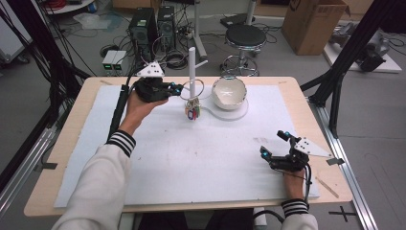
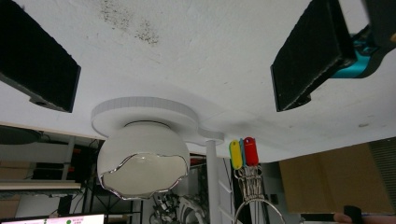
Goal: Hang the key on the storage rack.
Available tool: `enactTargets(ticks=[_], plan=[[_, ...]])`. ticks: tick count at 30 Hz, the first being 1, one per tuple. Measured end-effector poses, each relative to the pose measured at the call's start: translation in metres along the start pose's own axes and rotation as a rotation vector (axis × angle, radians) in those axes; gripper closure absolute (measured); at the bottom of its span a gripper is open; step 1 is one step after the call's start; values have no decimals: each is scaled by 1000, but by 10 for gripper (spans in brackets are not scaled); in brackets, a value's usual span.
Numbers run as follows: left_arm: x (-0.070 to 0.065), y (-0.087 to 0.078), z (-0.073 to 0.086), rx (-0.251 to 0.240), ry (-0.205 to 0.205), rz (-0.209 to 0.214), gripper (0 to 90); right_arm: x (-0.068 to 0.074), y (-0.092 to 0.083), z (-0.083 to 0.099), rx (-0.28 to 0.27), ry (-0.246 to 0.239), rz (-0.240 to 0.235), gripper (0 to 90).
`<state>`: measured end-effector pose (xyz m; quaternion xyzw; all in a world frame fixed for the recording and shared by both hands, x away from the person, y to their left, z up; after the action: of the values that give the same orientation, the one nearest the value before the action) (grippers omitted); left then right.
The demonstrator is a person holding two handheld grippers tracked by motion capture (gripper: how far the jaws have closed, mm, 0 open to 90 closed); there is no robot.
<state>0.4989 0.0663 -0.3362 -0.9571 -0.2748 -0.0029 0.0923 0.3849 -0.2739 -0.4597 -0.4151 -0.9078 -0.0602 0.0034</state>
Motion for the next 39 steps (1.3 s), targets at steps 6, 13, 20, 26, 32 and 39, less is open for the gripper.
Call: enactTargets(ticks=[6,13,20,26,32,39], plan=[[13,5,9,3,-35,-36,873,0,0,0,0,0,1,9],[20,11,19,28,-61,-54,873,0,0,0,0,0,1,9],[27,15,23,26,-78,-85,872,0,0,0,1,1,0,9],[31,17,27,36,-98,-105,872,0,0,0,-2,-2,1,9],[36,20,31,41,-112,-127,871,0,0,0,-2,-2,1,9],[42,22,41,76,-148,-161,870,1,0,0,1,7,1,10]])
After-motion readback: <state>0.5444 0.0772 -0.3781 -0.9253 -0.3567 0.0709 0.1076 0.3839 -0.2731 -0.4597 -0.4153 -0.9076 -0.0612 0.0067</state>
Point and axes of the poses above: each handheld gripper's, and its own axes: y roughly forward along the jaws, z roughly out of its underside, x roughly to its left, the point moved 9 cm from there along y, roughly forward along the jaws, and after that the axes turned 12 degrees about -x, right-handed, at the moved point
